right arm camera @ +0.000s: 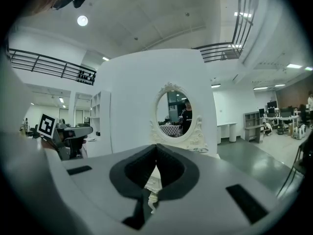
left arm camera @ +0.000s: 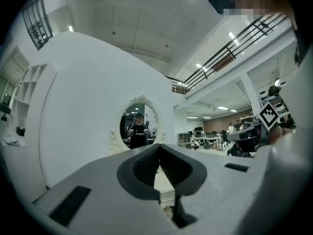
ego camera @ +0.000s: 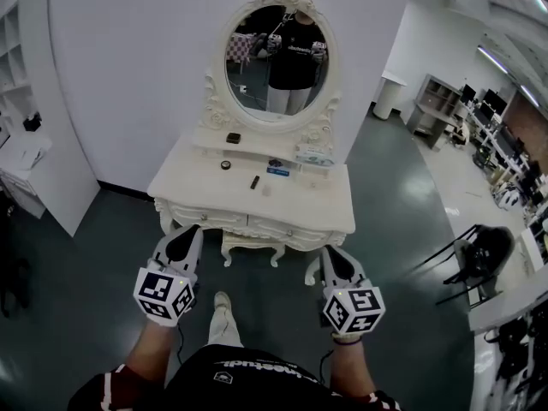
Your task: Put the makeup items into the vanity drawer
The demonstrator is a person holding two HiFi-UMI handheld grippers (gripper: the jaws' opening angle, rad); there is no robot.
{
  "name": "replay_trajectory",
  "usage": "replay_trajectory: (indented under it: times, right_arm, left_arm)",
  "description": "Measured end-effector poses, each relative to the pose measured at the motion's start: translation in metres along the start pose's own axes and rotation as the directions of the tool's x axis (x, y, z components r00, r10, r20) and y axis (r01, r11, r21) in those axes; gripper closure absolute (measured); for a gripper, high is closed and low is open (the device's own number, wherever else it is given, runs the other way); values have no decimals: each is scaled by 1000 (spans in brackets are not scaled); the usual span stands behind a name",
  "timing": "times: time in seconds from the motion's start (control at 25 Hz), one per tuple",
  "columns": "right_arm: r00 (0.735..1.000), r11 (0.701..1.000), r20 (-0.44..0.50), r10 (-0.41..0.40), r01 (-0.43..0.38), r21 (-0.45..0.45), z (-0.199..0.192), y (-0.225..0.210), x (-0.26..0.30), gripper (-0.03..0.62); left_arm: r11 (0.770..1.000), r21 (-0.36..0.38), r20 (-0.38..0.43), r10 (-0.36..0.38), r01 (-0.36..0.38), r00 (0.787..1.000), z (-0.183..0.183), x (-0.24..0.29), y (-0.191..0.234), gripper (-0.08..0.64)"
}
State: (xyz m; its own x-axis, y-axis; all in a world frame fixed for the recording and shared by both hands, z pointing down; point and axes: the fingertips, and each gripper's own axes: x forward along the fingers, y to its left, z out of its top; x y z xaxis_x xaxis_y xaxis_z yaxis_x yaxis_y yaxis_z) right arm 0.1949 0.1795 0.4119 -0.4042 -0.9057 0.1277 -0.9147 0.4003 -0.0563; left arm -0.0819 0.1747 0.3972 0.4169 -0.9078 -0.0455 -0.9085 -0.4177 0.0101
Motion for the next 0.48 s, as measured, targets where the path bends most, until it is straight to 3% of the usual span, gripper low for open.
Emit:
replay_trajectory:
  times: [0.48]
  right_arm:
    - [1000, 998, -2, 3, -3, 55, -7, -8, 6, 589]
  left_arm:
    - [1000, 5, 4, -9, 9, 1000, 0, 5, -2, 555]
